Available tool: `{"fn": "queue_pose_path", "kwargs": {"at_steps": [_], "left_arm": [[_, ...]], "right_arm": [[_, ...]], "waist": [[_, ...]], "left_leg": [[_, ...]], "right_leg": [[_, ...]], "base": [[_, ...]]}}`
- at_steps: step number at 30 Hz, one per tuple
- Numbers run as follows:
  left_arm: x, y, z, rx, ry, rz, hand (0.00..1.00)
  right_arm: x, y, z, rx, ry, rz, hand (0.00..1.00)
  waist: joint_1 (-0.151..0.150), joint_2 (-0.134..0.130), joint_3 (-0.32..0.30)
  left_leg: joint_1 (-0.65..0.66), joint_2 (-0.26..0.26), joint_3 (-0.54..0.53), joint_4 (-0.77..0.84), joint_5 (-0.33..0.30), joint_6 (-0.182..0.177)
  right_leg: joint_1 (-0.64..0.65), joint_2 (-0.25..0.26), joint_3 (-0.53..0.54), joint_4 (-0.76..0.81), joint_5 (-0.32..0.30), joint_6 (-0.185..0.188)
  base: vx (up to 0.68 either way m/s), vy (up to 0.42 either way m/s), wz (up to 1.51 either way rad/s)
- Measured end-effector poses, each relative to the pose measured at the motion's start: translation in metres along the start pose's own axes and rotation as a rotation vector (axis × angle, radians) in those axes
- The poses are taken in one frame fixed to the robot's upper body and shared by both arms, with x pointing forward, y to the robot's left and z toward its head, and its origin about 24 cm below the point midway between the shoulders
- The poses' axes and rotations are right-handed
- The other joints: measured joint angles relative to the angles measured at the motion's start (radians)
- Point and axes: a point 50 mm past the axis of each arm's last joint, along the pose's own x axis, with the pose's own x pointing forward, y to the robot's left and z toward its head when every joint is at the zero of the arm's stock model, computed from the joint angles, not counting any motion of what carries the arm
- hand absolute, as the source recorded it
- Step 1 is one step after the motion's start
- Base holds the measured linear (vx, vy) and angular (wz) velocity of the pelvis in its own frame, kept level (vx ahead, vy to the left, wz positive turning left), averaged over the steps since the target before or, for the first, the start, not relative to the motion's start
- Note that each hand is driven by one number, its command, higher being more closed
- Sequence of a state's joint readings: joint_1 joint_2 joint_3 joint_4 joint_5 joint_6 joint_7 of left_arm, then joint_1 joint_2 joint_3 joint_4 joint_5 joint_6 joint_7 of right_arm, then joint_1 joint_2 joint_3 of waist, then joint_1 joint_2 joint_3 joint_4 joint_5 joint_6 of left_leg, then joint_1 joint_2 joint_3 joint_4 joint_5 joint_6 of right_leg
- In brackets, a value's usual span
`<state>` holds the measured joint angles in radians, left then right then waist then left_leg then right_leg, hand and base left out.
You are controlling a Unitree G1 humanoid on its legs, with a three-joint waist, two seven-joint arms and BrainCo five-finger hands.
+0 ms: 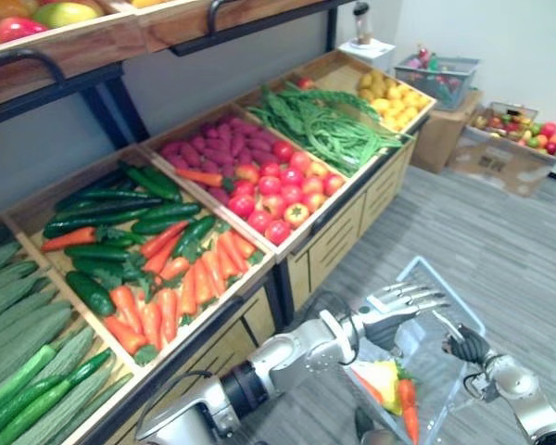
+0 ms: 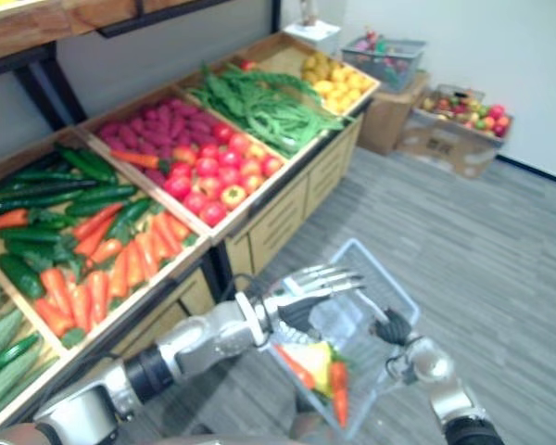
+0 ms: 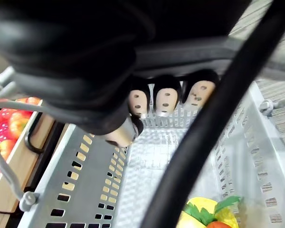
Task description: Pick vegetable in the basket
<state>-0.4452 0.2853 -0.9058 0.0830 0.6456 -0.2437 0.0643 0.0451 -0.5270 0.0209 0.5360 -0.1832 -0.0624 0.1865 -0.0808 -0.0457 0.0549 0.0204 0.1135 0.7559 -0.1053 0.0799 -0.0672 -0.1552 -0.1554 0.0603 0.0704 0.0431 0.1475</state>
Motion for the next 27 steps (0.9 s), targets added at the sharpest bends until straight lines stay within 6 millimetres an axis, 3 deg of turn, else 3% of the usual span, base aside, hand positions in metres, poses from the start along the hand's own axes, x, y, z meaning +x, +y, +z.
{"fn": "queue_pose_path", "kwargs": {"at_steps": [5,7,11,16,21,23,27], "left_arm": [[-0.028,0.010,0.012,-0.052,-0.032,0.050,0.00],[-0.031,0.013,0.013,-0.064,-0.032,0.073,0.00],[-0.044,0.037,0.016,-0.113,-0.019,0.213,0.00],[-0.071,0.053,-0.003,-0.137,0.123,0.364,0.00],[-0.117,0.074,-0.025,-0.096,0.333,0.579,0.00],[-0.153,0.080,-0.040,-0.121,0.518,0.765,0.00],[-0.199,0.074,-0.055,-0.141,0.761,0.942,0.00]], "right_arm": [[-0.002,0.010,-0.024,0.152,0.104,-0.086,1.00],[-0.004,0.013,-0.030,0.185,0.127,-0.107,1.00],[-0.012,0.025,-0.056,0.308,0.238,-0.168,1.00],[-0.023,0.036,-0.083,0.410,0.372,-0.227,1.00],[-0.040,0.050,-0.112,0.552,0.523,-0.301,1.00],[-0.051,0.060,-0.127,0.619,0.612,-0.332,1.00],[-0.063,0.073,-0.139,0.664,0.691,-0.344,1.00]], "waist": [[0.018,0.000,-0.001],[0.022,0.000,-0.001],[0.043,0.000,-0.001],[0.060,0.001,-0.002],[0.062,0.004,-0.006],[0.066,0.004,-0.006],[0.069,0.009,-0.009]], "left_leg": [[-0.003,0.000,-0.044,0.000,0.004,0.004],[-0.007,0.000,-0.057,0.000,0.005,0.003],[-0.032,-0.001,-0.118,0.000,0.018,0.010],[-0.054,-0.009,-0.187,0.000,0.027,0.020],[-0.086,-0.026,-0.278,0.000,0.037,0.031],[-0.092,-0.038,-0.338,0.000,0.038,0.031],[-0.103,-0.054,-0.418,0.000,0.038,0.031]], "right_leg": [[0.024,-0.008,-0.047,0.001,-0.007,-0.005],[0.029,-0.010,-0.058,0.002,-0.016,-0.007],[0.042,-0.018,-0.115,0.003,-0.036,-0.005],[0.063,-0.028,-0.176,0.000,-0.039,-0.002],[0.091,-0.037,-0.254,-0.010,-0.053,-0.007],[0.112,-0.043,-0.296,-0.015,-0.066,-0.009],[0.130,-0.050,-0.347,-0.004,-0.093,-0.014]], "base": [[0.02,-0.021,0.25],[0.01,-0.020,0.22],[0.01,-0.024,0.42],[0.03,-0.009,0.41],[0.04,-0.002,0.49],[0.06,0.008,0.57],[0.06,0.004,0.48]]}}
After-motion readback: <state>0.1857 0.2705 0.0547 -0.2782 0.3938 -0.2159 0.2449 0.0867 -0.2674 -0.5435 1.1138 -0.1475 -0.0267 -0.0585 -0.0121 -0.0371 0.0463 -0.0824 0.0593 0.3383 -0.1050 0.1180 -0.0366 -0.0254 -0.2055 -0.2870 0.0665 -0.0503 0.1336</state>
